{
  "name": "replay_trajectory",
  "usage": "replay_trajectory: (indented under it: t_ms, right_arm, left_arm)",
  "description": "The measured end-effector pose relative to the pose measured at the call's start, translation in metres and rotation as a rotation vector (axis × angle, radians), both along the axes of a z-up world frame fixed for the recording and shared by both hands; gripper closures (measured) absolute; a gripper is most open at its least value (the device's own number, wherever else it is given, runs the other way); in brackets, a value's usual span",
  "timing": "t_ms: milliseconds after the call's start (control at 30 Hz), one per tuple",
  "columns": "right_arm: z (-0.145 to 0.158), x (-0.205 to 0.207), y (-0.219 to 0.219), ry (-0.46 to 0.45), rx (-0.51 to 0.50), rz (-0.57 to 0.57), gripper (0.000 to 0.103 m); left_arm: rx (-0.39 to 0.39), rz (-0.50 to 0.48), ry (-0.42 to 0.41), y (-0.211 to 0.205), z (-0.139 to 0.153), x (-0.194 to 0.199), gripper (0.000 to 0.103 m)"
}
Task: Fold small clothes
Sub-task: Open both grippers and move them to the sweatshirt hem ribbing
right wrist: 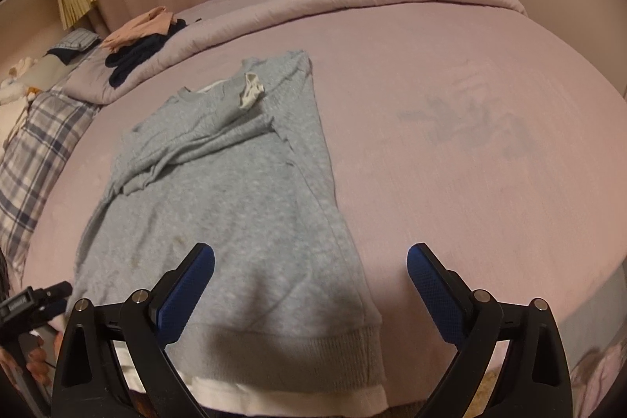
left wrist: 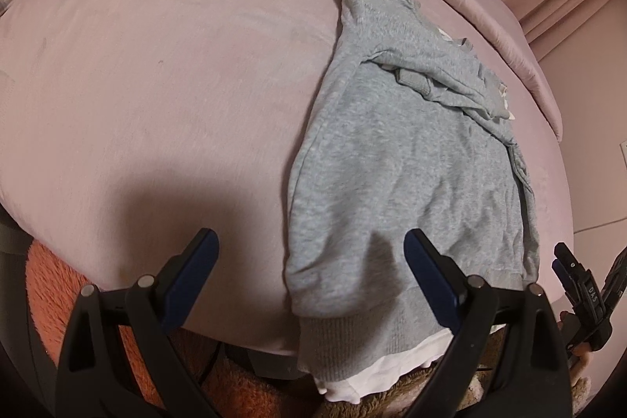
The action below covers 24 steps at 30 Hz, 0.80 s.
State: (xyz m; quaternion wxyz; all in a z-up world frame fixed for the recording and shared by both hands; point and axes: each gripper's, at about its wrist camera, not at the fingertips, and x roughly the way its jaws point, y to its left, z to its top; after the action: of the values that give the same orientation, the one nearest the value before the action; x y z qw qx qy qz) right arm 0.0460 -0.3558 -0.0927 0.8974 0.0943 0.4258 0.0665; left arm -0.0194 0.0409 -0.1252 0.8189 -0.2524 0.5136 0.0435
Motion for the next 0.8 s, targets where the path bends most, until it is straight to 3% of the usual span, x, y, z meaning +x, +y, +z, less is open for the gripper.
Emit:
replay_trajectory:
  t_ms: [200,367,567,800]
  right_arm:
    - [-0.010,-0.005,-0.008,0.038,0.003,-0.029,0.005]
    - [-0.014,-0.009,-0.012,0.058,0.018,-0.027,0.005]
    - [-0.020,-0.014,-0.011,0.079,0.065,-0.008,0.005]
    - [-0.032,-0.017,-0.012,0.128,0.113,0.001,0.020]
  left_arm:
    - [0.013,-0.005,0.020,-0.004,-0.005,-0.001,0.008]
    - [-0.020,-0.004,0.036,-0.005,-0.010,-0.004,0.010]
    - [-0.071,-0.017,0.041,-0.008,-0.012,-0.008,0.024]
    - [-0.128,-0.054,0.050,-0.018,-0.016,-0.009,0.034]
